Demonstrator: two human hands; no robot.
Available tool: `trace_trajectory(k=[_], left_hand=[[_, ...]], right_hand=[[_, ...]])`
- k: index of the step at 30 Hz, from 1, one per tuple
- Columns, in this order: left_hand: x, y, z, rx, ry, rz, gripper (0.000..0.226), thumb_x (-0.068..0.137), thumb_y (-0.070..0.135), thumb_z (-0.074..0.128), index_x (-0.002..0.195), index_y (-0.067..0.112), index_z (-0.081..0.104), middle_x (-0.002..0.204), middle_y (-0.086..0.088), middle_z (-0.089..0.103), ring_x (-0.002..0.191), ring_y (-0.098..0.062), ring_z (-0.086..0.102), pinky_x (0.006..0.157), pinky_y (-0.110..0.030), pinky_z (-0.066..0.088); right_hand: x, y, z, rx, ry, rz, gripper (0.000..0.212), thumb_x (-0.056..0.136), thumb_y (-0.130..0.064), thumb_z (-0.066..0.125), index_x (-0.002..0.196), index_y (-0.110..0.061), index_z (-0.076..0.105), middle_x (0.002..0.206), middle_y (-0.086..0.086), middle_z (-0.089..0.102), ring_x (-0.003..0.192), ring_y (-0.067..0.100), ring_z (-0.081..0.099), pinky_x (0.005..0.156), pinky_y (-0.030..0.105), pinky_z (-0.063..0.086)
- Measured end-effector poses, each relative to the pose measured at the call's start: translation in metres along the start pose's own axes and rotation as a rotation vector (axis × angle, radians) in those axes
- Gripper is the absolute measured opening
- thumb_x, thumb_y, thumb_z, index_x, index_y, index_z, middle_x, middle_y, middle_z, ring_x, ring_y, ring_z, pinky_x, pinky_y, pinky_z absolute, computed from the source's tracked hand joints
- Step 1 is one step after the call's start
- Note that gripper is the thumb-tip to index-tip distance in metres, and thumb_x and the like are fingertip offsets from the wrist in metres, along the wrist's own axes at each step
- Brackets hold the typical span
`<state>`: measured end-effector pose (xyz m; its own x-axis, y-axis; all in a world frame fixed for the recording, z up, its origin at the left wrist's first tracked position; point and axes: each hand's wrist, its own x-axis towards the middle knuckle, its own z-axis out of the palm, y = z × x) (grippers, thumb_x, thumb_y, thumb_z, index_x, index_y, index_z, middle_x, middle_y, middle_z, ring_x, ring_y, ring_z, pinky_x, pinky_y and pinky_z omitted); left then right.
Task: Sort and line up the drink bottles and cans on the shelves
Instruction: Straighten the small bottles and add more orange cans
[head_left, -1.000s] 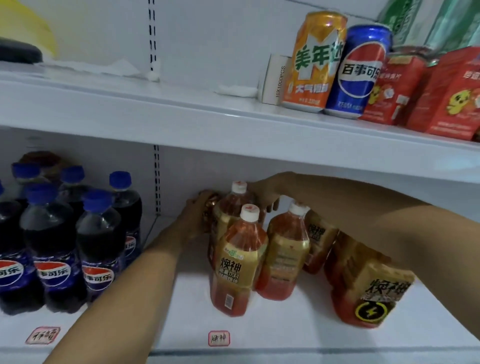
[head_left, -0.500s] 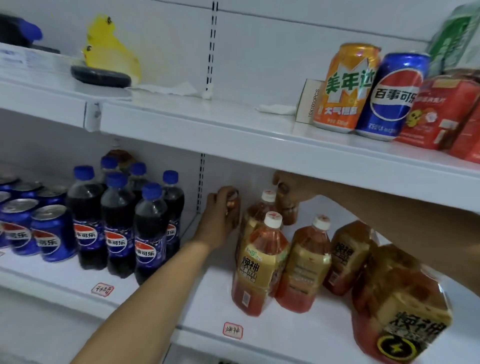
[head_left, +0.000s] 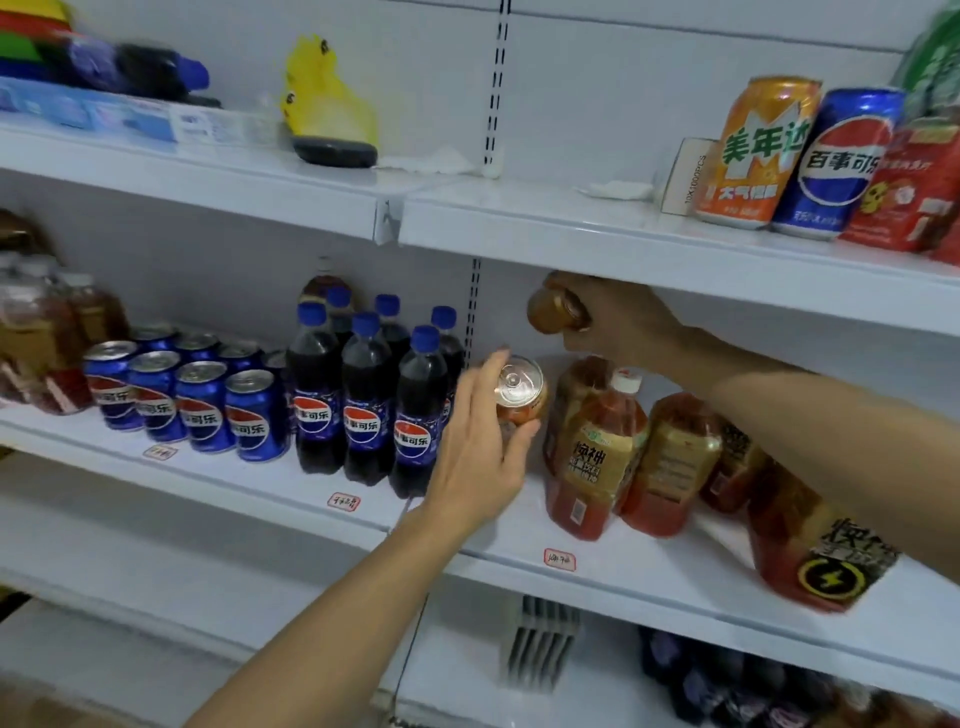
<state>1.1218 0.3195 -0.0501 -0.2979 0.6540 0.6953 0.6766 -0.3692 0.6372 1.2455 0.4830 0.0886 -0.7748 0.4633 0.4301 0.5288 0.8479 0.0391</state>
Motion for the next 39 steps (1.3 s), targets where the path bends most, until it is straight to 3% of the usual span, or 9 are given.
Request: trace_trajectory(k=[2, 6, 8, 11, 16, 22, 27, 33, 39], left_hand=[[-0.016, 0.005, -0.033, -0.094, -0.006, 0.007, 0.075, 0.097, 0.018, 0.064, 0.157, 0.029, 0.020, 0.148, 0.001, 0.037, 0.131, 0.003, 0.042, 0.106, -0.015, 0.040], [-0.055, 0.010, -0.110, -0.304, 0.071, -0.073, 0.070, 0.098, 0.037, 0.054, 0.157, 0.038, 0.018, 0.151, 0.007, 0.041, 0.132, -0.018, 0.052, 0.105, -0.043, 0.051], [-0.066, 0.011, -0.153, -0.351, 0.203, -0.070, 0.066, 0.097, 0.039, 0.051, 0.156, 0.038, 0.021, 0.145, 0.016, 0.044, 0.125, -0.019, 0.057, 0.099, -0.041, 0.055], [-0.071, -0.004, -0.216, -0.426, 0.403, -0.155, 0.064, 0.094, 0.030, 0.051, 0.153, 0.030, 0.026, 0.137, 0.018, 0.049, 0.115, -0.012, 0.061, 0.089, -0.029, 0.055], [-0.076, -0.052, -0.319, -0.385, 0.600, -0.267, 0.056, 0.091, 0.019, 0.045, 0.146, 0.016, 0.037, 0.109, 0.028, 0.061, 0.092, -0.005, 0.064, 0.075, -0.033, 0.057], [-0.064, -0.115, -0.404, -0.316, 0.689, -0.314, 0.052, 0.089, 0.024, 0.044, 0.141, 0.021, 0.042, 0.111, 0.018, 0.059, 0.088, -0.004, 0.063, 0.071, -0.030, 0.056], [-0.026, -0.161, -0.463, -0.309, 0.709, -0.311, 0.043, 0.087, 0.023, 0.044, 0.129, 0.024, 0.050, 0.108, 0.001, 0.058, 0.090, -0.019, 0.059, 0.076, -0.046, 0.051], [0.005, -0.224, -0.537, -0.404, 0.759, -0.306, 0.037, 0.087, 0.025, 0.046, 0.124, 0.029, 0.053, 0.110, -0.004, 0.058, 0.093, -0.026, 0.057, 0.077, -0.049, 0.048], [0.018, -0.275, -0.609, -0.480, 0.722, -0.317, 0.044, 0.087, 0.021, 0.042, 0.130, 0.019, 0.050, 0.101, 0.016, 0.066, 0.089, -0.009, 0.065, 0.075, -0.040, 0.057]], right_hand=[[-0.001, -0.033, -0.004, -0.008, 0.044, 0.002, 0.067, 0.073, -0.023, 0.080, 0.135, -0.025, 0.057, 0.127, 0.007, 0.063, 0.111, 0.035, 0.060, 0.083, 0.041, 0.053], [-0.011, -0.110, -0.002, -0.064, 0.254, 0.001, 0.061, 0.072, -0.024, 0.081, 0.130, -0.023, 0.062, 0.116, 0.016, 0.060, 0.097, 0.041, 0.059, 0.072, 0.040, 0.052], [-0.008, -0.156, 0.004, -0.022, 0.351, -0.025, 0.063, 0.072, -0.025, 0.082, 0.131, -0.021, 0.062, 0.111, 0.022, 0.056, 0.087, 0.042, 0.057, 0.067, 0.041, 0.051], [0.013, -0.212, 0.023, 0.164, 0.424, 0.047, 0.063, 0.073, -0.025, 0.081, 0.132, -0.024, 0.060, 0.116, 0.023, 0.049, 0.094, 0.040, 0.052, 0.078, 0.041, 0.051], [0.044, -0.271, 0.060, 0.364, 0.543, 0.119, 0.056, 0.073, -0.018, 0.084, 0.125, -0.020, 0.065, 0.125, 0.020, 0.041, 0.109, 0.032, 0.047, 0.095, 0.031, 0.045], [0.112, -0.364, 0.097, 0.350, 0.676, -0.103, 0.056, 0.069, -0.012, 0.088, 0.120, -0.016, 0.067, 0.127, 0.027, 0.044, 0.116, 0.035, 0.044, 0.095, 0.020, 0.034], [0.194, -0.447, 0.112, 0.427, 0.691, -0.294, 0.056, 0.071, -0.022, 0.082, 0.124, -0.024, 0.062, 0.123, 0.016, 0.039, 0.113, 0.032, 0.045, 0.089, 0.023, 0.040], [0.267, -0.530, 0.145, 0.466, 0.583, -0.325, 0.050, 0.072, -0.025, 0.080, 0.121, -0.016, 0.069, 0.120, 0.020, 0.047, 0.111, 0.035, 0.050, 0.084, 0.034, 0.049], [0.316, -0.608, 0.185, 0.442, 0.521, -0.279, 0.053, 0.073, -0.024, 0.081, 0.124, -0.015, 0.069, 0.119, 0.019, 0.047, 0.110, 0.033, 0.050, 0.081, 0.044, 0.054]])
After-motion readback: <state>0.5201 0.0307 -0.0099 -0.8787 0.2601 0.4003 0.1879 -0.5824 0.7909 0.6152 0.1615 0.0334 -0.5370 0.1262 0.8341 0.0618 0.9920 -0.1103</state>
